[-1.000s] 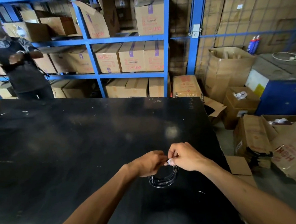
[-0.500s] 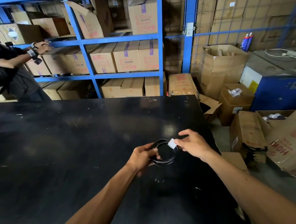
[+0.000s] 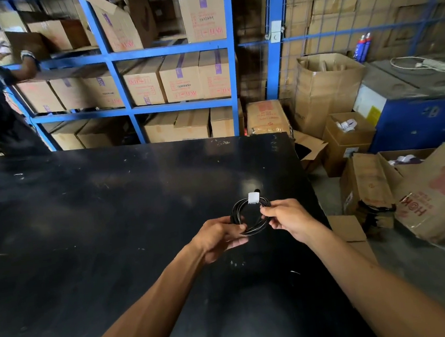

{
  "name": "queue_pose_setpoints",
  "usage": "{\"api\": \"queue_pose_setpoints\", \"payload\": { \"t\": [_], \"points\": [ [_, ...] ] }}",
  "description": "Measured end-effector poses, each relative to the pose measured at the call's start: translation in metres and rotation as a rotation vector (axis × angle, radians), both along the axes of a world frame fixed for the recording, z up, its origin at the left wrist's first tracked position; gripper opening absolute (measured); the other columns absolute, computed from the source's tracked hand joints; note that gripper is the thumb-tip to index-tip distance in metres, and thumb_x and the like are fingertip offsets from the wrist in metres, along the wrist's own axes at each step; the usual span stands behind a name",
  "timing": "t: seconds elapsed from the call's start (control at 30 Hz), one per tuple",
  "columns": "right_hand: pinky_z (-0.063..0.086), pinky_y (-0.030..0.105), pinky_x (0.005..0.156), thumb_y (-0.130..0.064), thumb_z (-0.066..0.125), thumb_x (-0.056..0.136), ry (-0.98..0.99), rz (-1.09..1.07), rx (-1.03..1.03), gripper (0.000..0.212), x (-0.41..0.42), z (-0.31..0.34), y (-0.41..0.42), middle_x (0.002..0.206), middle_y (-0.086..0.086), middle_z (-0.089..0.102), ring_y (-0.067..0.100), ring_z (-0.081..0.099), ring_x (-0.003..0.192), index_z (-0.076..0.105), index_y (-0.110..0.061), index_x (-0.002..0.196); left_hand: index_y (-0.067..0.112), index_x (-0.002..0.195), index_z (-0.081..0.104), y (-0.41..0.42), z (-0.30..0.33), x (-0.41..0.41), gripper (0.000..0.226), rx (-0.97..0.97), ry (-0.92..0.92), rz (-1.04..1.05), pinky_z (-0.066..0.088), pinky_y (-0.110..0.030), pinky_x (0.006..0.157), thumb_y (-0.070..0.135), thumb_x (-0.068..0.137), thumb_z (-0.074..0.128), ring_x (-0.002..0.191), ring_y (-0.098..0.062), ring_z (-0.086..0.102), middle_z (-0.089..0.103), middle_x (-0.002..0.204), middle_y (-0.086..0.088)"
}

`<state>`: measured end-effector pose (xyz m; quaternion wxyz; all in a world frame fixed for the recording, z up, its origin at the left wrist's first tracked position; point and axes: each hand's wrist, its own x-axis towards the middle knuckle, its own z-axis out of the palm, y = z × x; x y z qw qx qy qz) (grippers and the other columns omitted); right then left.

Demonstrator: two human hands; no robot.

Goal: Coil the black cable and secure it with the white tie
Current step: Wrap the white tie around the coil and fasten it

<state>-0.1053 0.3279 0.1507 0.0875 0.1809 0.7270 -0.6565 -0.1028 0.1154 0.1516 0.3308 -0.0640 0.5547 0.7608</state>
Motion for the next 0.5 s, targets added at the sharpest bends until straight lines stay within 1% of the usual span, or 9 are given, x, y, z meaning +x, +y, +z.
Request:
{"api": "queue_pose_setpoints", "payload": {
  "t": [0.1, 0.23, 0.3, 0.37, 0.43, 0.47, 0.5],
  "points": [
    [0.047, 0.020, 0.048, -0.003, 0.070, 0.093, -0.007, 0.004, 0.067, 0.009, -0.001, -0.005, 0.001, 0.074, 0.008, 0.069, 0.010, 0.053, 0.050, 0.078, 0.001, 0.089, 0.009, 0.096, 0.072, 0.004, -0.005, -0.003, 0.020, -0.099, 0.005, -0.055, 0.059, -0.037, 0.081, -0.004, 0.081, 0.075, 0.080, -0.020, 0.073, 0.075, 0.086, -0.008],
    [0.050, 0.021, 0.052, -0.009, 0.070, 0.095, 0.015, 0.048, 0.111, 0.010, 0.007, -0.018, 0.004, 0.081, 0.008, 0.069, 0.010, 0.055, 0.056, 0.078, -0.002, 0.097, 0.000, 0.087, 0.068, 0.016, -0.019, -0.005, 0.021, -0.221, 0.043, 0.040, 0.062, -0.030, 0.068, -0.016, 0.076, 0.073, 0.072, -0.022, 0.075, 0.074, 0.075, -0.011],
    [0.054, 0.021, 0.058, -0.017, 0.070, 0.097, -0.004, 0.067, 0.069, 0.013, 0.014, -0.026, 0.010, 0.085, 0.004, 0.070, 0.010, 0.059, 0.065, 0.077, -0.008, 0.104, -0.001, 0.086, 0.068, 0.021, -0.028, -0.004, 0.021, -0.264, 0.074, 0.068, 0.061, -0.028, 0.065, -0.018, 0.075, 0.073, 0.067, -0.019, 0.074, 0.073, 0.074, -0.010],
    [0.058, 0.020, 0.064, -0.028, 0.068, 0.098, -0.054, 0.093, 0.110, 0.014, 0.022, -0.035, 0.021, 0.090, -0.002, 0.071, 0.009, 0.064, 0.075, 0.076, -0.018, 0.105, -0.003, 0.088, 0.067, 0.022, -0.042, -0.004, 0.021, -0.312, 0.085, 0.088, 0.061, -0.026, 0.064, -0.019, 0.074, 0.072, 0.065, -0.018, 0.073, 0.071, 0.076, -0.012],
    [0.060, 0.028, 0.079, -0.035, 0.070, 0.095, -0.109, 0.151, 0.314, 0.015, 0.032, -0.050, 0.035, 0.097, -0.003, 0.074, 0.013, 0.069, 0.089, 0.074, -0.023, 0.103, -0.006, 0.091, 0.066, 0.021, -0.056, -0.004, 0.021, -0.360, 0.063, 0.105, 0.062, -0.027, 0.064, -0.019, 0.075, 0.071, 0.065, -0.020, 0.072, 0.070, 0.078, -0.014],
    [0.058, 0.033, 0.087, -0.037, 0.073, 0.092, -0.134, 0.207, 0.458, 0.021, 0.037, -0.058, 0.042, 0.100, -0.001, 0.075, 0.015, 0.070, 0.095, 0.075, -0.020, 0.104, -0.008, 0.092, 0.066, 0.021, -0.064, -0.005, 0.021, -0.381, 0.048, 0.110, 0.062, -0.028, 0.066, -0.018, 0.075, 0.071, 0.066, -0.021, 0.072, 0.069, 0.079, -0.015],
    [0.057, 0.035, 0.090, -0.039, 0.076, 0.088, -0.161, 0.284, 0.587, 0.027, 0.044, -0.066, 0.046, 0.102, 0.001, 0.077, 0.017, 0.070, 0.099, 0.076, -0.017, 0.105, -0.009, 0.092, 0.066, 0.021, -0.071, -0.005, 0.020, -0.398, 0.031, 0.113, 0.062, -0.028, 0.067, -0.017, 0.075, 0.071, 0.067, -0.022, 0.071, 0.069, 0.079, -0.016]
  ]
}}
